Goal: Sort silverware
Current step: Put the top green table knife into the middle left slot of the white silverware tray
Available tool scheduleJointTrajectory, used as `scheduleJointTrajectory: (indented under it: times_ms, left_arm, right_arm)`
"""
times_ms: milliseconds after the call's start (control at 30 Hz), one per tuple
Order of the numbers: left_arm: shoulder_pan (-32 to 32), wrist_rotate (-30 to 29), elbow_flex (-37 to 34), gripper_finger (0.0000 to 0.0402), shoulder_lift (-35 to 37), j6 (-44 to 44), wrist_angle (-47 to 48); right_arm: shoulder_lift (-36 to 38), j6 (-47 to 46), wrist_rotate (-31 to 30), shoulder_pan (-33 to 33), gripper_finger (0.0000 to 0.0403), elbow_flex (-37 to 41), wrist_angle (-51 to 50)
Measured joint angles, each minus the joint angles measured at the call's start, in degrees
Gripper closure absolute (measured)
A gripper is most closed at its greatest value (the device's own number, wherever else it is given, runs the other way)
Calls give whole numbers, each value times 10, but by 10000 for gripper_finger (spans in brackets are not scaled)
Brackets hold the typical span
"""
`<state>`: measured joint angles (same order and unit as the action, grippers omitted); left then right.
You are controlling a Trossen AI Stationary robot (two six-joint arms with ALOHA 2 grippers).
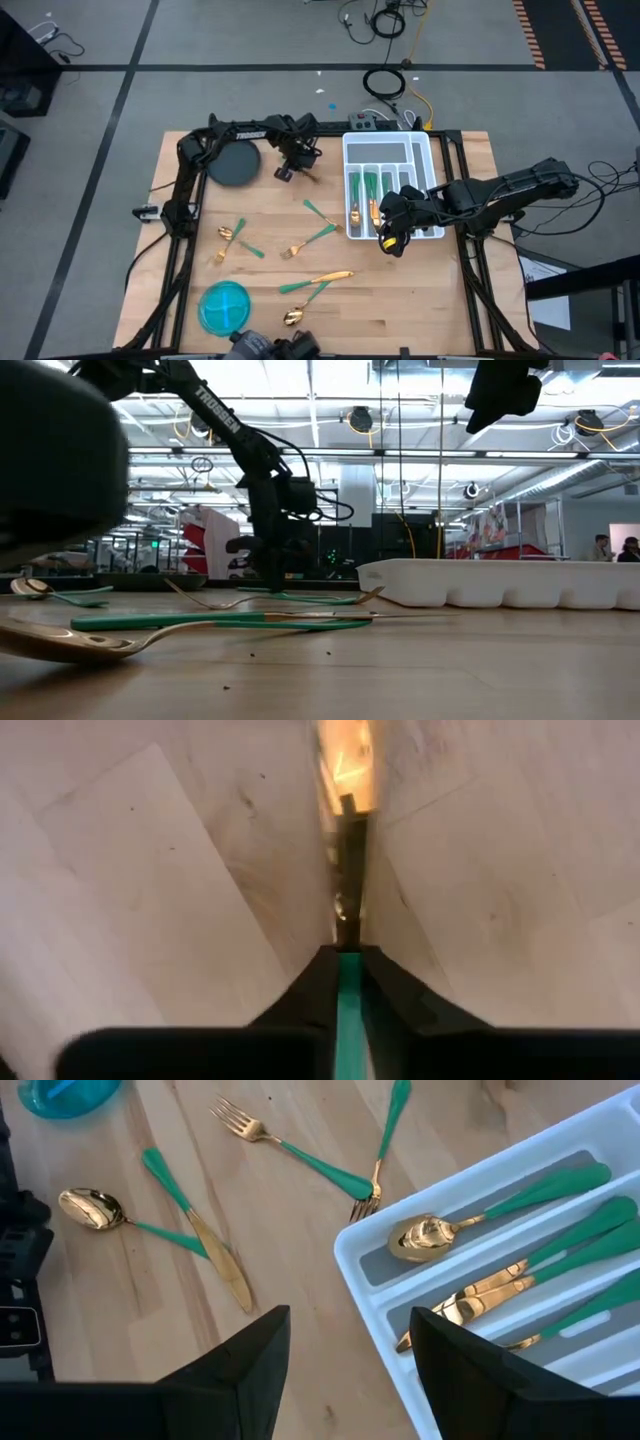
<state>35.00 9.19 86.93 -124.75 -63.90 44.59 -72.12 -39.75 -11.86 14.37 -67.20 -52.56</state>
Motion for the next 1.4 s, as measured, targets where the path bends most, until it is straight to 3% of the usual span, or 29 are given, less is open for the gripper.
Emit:
scheduleJointTrajectory:
  times_ms: [67,500,1033,1200,1400]
  left_arm:
    - [-4,-14,0,383,0,-1,-1]
    - [-26,-40,-5,384,31,52,13]
    - [-75,-13,-5,385,137,107,54]
    - [-104,-29,-6,387,174,67,46]
    - [-145,-53,-5,387,197,-16,-56]
  right_arm:
    - [0,0,0,0,202,0,0]
    - [0,7,-35,-1,202,0,8]
    - [1,15,-76,-1,202,0,1]
    - [26,-6,-74,0,202,0,-27]
    - [77,-86,-44,44,202,0,-74]
